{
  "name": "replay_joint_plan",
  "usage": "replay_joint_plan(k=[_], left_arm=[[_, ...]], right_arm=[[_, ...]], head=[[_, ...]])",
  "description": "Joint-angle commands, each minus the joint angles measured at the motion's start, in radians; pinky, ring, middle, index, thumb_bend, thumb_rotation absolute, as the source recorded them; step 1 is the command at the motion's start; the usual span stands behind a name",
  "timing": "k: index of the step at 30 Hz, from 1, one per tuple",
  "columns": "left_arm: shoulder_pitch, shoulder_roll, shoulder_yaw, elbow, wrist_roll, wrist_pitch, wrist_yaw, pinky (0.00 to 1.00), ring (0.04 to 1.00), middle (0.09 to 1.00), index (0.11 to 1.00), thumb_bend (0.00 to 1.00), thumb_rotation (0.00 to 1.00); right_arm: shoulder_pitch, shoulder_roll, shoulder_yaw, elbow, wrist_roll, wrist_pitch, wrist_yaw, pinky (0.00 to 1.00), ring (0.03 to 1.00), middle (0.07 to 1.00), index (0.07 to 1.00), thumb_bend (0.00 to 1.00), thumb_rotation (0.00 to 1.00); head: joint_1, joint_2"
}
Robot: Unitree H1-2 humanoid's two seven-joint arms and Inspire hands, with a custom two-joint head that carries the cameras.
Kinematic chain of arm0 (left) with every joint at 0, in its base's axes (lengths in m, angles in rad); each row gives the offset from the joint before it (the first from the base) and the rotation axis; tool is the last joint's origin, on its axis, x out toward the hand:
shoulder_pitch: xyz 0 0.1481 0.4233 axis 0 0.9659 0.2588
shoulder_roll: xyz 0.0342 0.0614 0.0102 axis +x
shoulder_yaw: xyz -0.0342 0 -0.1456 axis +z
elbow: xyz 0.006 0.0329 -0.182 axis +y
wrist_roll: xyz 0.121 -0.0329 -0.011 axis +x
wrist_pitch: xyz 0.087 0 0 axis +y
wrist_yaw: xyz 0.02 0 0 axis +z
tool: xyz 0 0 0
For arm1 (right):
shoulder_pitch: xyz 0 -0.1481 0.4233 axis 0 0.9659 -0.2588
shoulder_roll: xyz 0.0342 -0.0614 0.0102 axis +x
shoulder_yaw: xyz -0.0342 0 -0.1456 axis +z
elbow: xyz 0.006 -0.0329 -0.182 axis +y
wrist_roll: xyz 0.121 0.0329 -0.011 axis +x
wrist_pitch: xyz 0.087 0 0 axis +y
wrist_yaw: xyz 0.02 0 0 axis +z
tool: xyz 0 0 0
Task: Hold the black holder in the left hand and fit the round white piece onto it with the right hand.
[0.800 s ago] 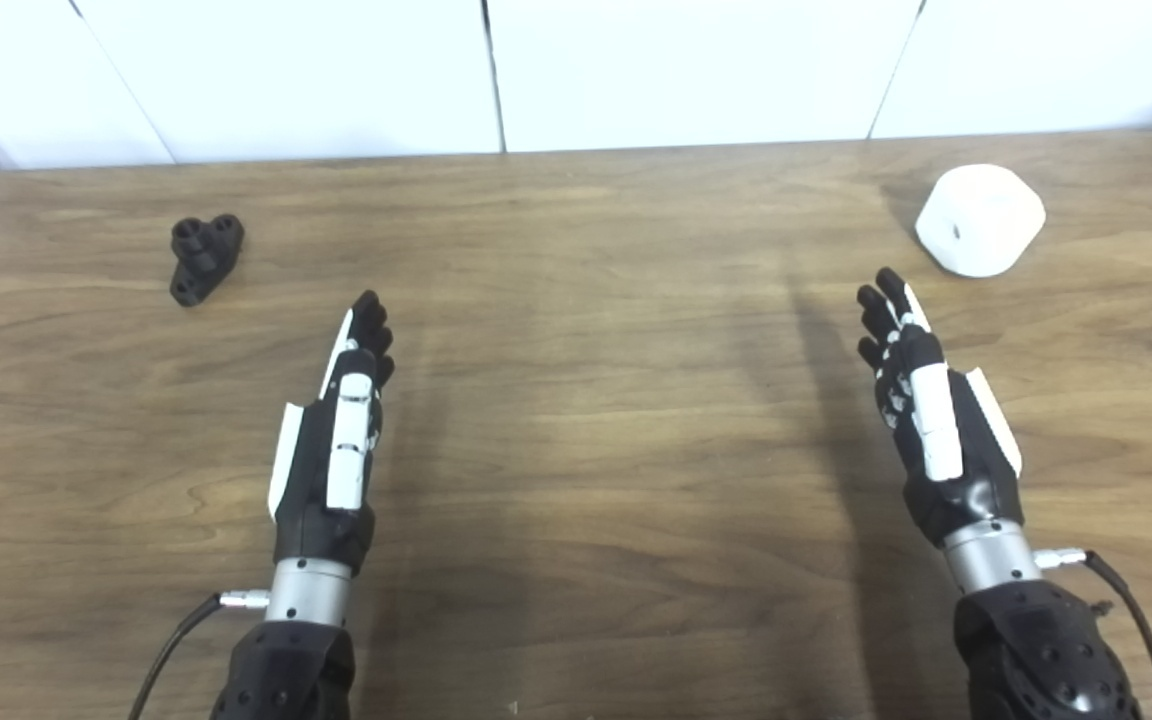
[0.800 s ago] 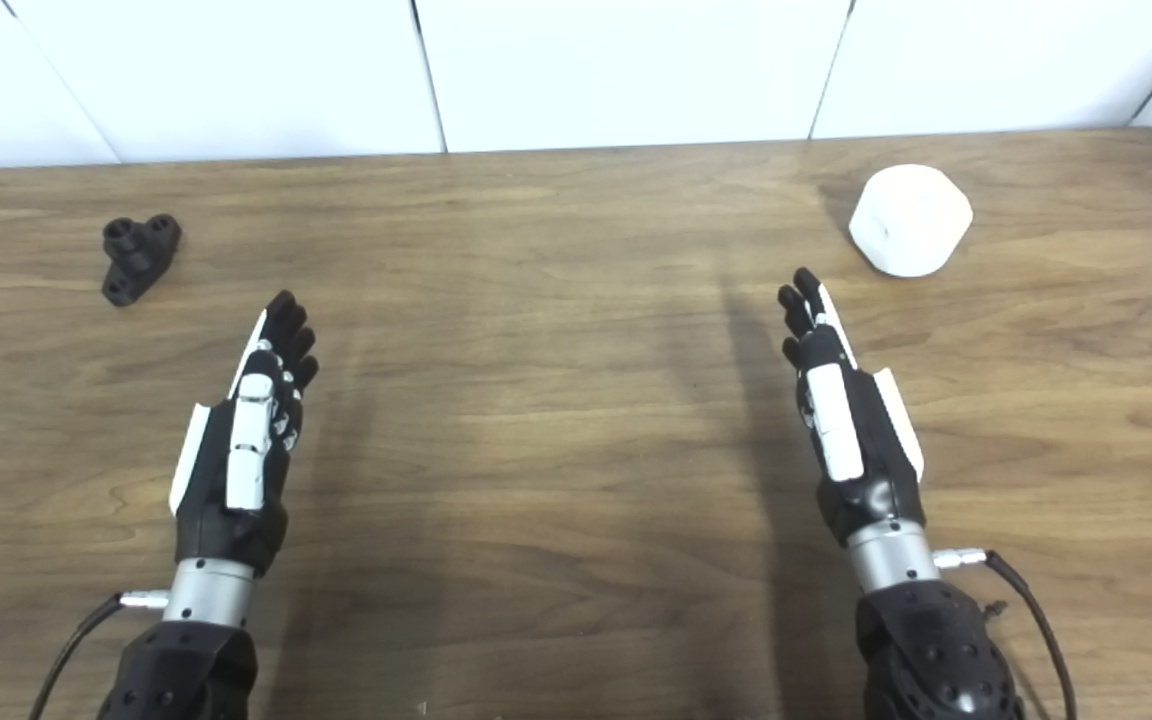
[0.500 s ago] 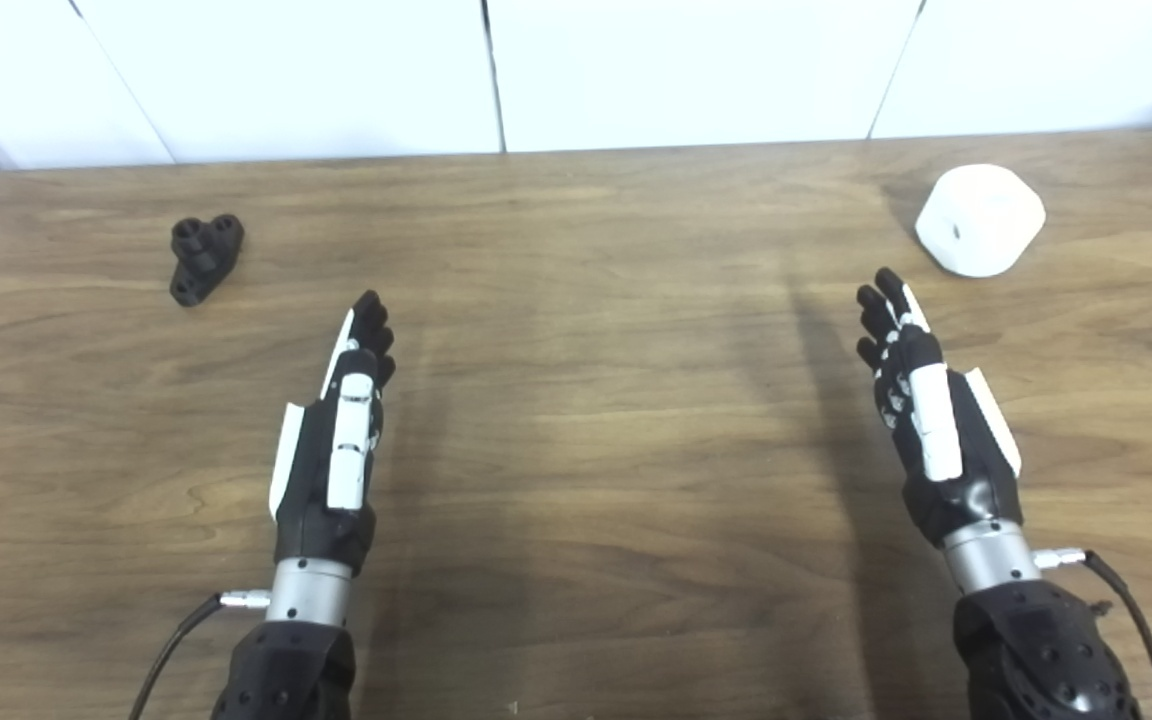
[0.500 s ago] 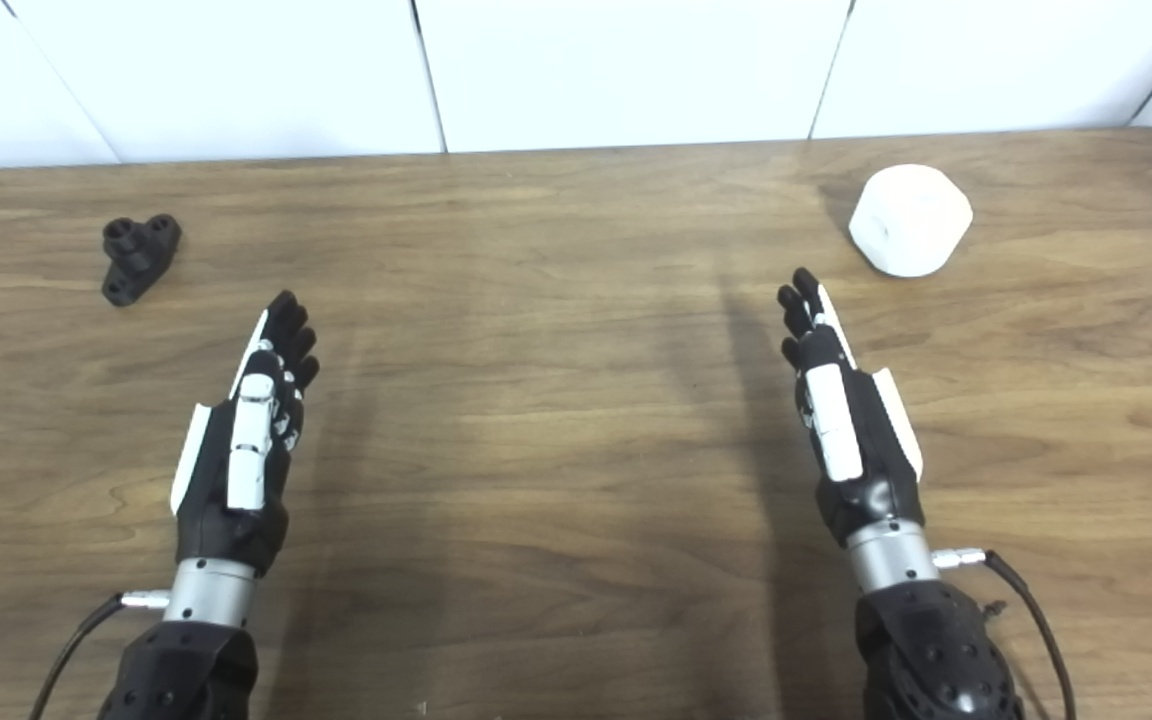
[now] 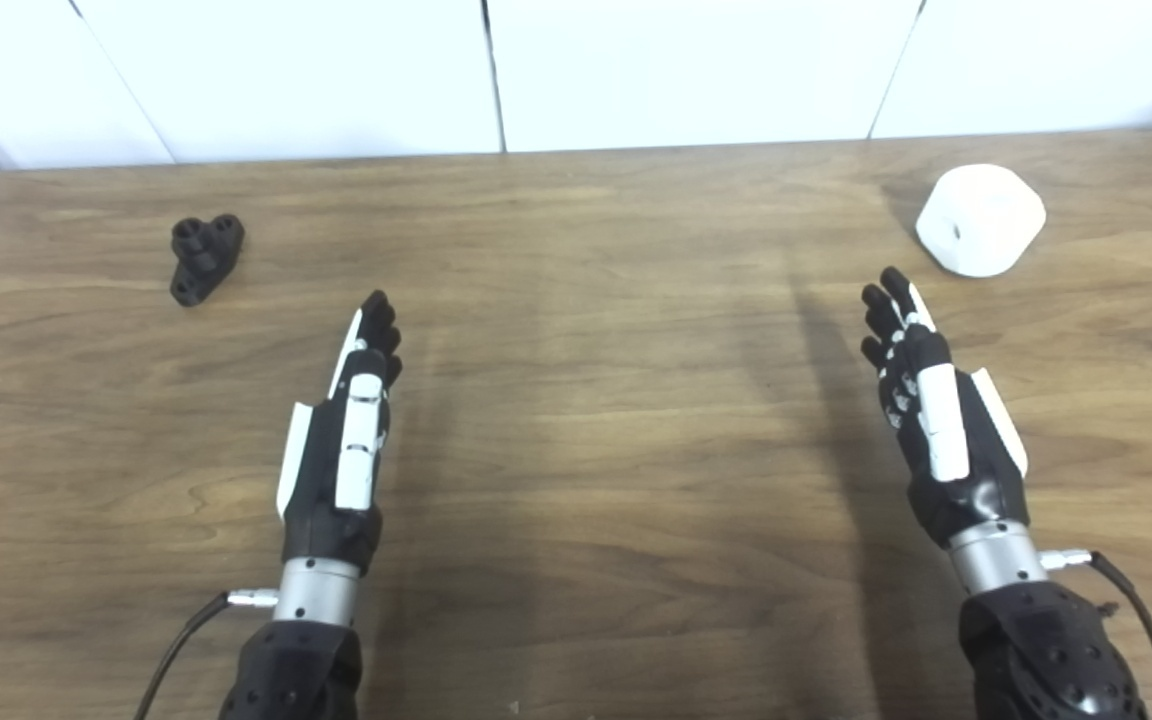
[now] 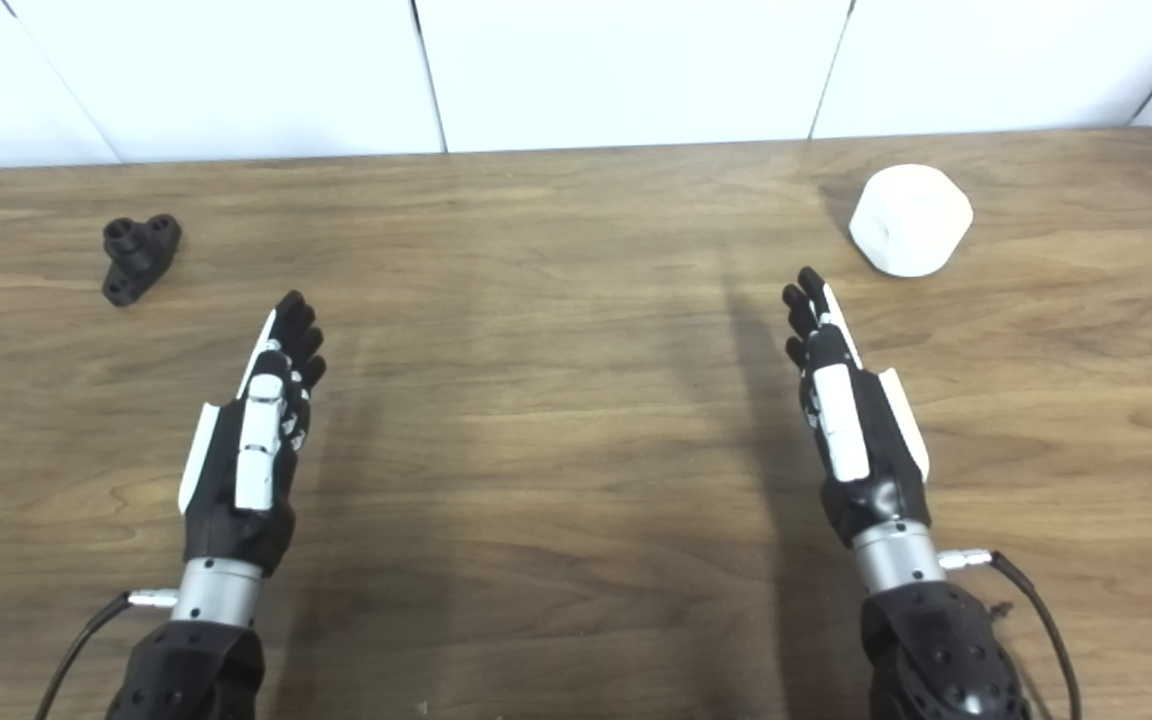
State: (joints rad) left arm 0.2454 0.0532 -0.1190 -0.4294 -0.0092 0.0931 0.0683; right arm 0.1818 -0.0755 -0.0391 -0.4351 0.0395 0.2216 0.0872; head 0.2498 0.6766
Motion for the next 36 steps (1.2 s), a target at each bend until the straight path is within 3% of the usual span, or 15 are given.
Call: replay_joint_plan(k=[1,5,13,19,29,36], left_arm=[[0.127,-0.053,-0.027,0.006,0.032,-0.051,0.01,1.0,1.0,1.0,0.999,0.35,1.0],[0.133,-0.084,-0.052,0.056,0.079,-0.082,0.047,1.0,1.0,1.0,0.974,0.41,0.92],[0.138,-0.085,-0.098,0.114,0.108,-0.117,0.085,1.0,1.0,1.0,0.974,0.44,0.91],[0.134,-0.074,-0.12,0.129,0.114,-0.121,0.096,1.0,1.0,1.0,0.982,0.45,0.95],[0.129,-0.068,-0.13,0.14,0.115,-0.135,0.097,1.0,1.0,1.0,0.992,0.48,0.96],[0.133,-0.055,-0.11,0.132,0.088,-0.138,0.092,1.0,1.0,1.0,0.994,0.45,0.88]], right_arm=[[0.123,-0.021,-0.006,0.009,0.034,-0.078,0.022,1.0,1.0,0.988,1.0,0.66,1.0],[0.121,-0.039,-0.031,0.069,0.065,-0.129,0.05,1.0,1.0,1.0,1.0,0.64,1.0],[0.114,-0.04,-0.054,0.133,0.082,-0.152,0.077,1.0,1.0,1.0,1.0,0.65,1.0],[0.105,-0.042,-0.06,0.183,0.086,-0.198,0.093,1.0,1.0,1.0,1.0,0.63,1.0],[0.099,-0.042,-0.062,0.2,0.09,-0.205,0.102,1.0,1.0,1.0,1.0,0.6,1.0],[0.101,-0.024,-0.042,0.173,0.072,-0.175,0.094,1.0,1.0,1.0,1.0,0.58,1.0]], head=[[0.048,-0.023],[0.12,-0.075],[0.192,-0.147],[0.199,-0.166],[0.198,-0.161],[0.194,-0.156]])
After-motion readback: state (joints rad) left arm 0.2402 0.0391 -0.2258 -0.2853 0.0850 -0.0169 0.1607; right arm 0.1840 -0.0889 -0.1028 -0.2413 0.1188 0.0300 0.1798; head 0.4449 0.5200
